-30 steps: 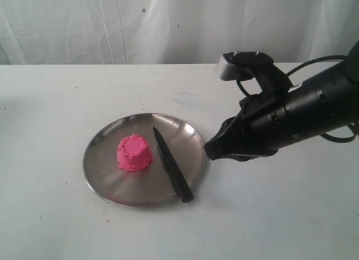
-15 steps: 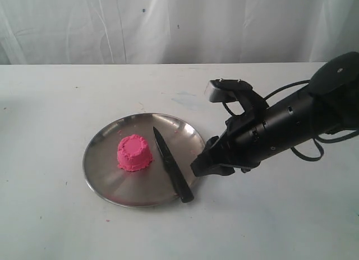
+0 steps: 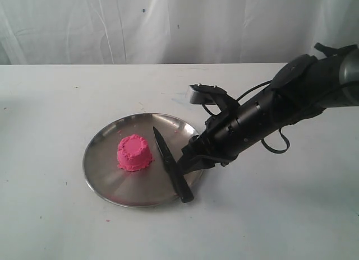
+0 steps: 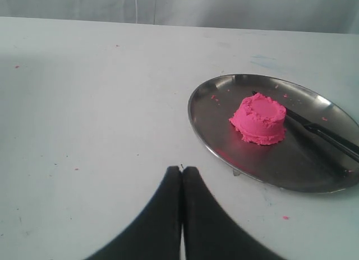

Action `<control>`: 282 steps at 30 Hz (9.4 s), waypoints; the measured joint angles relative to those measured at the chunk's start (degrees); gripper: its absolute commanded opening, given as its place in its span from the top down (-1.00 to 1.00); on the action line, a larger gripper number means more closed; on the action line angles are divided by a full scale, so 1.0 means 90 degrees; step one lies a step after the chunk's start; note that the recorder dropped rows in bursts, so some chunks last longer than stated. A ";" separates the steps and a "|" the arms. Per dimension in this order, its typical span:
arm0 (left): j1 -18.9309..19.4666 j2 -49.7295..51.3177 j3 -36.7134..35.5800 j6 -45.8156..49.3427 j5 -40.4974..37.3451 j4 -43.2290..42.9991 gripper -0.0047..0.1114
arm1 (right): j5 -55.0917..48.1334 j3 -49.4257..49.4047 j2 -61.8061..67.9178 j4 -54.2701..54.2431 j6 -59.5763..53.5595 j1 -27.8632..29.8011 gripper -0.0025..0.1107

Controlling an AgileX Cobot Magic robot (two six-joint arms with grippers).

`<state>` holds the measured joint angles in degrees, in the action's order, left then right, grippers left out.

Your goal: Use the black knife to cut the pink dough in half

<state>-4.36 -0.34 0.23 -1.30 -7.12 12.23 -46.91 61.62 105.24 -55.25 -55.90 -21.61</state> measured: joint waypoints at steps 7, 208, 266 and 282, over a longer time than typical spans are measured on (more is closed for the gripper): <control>0.0000 0.0000 0.0000 0.0000 0.0000 0.0000 0.92 | -0.0079 0.0364 0.0479 -0.0041 -0.0016 0.0000 0.10; 0.0000 0.0000 0.0000 0.0000 0.0000 0.0000 0.92 | 0.2628 -0.0835 -0.2451 0.5826 0.6211 -0.2930 0.96; 0.0000 0.4017 0.4201 0.2921 -0.4004 0.2176 0.69 | 0.2945 -0.0835 -0.2451 0.5826 0.6211 -0.2930 0.96; -0.0013 0.4363 0.2253 0.5159 -0.1708 0.5322 0.86 | 0.2945 -0.0835 -0.2451 0.5826 0.6211 -0.2930 0.96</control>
<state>-4.48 38.93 20.51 45.13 -22.49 60.13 -20.40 54.10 83.18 -2.82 0.00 -47.99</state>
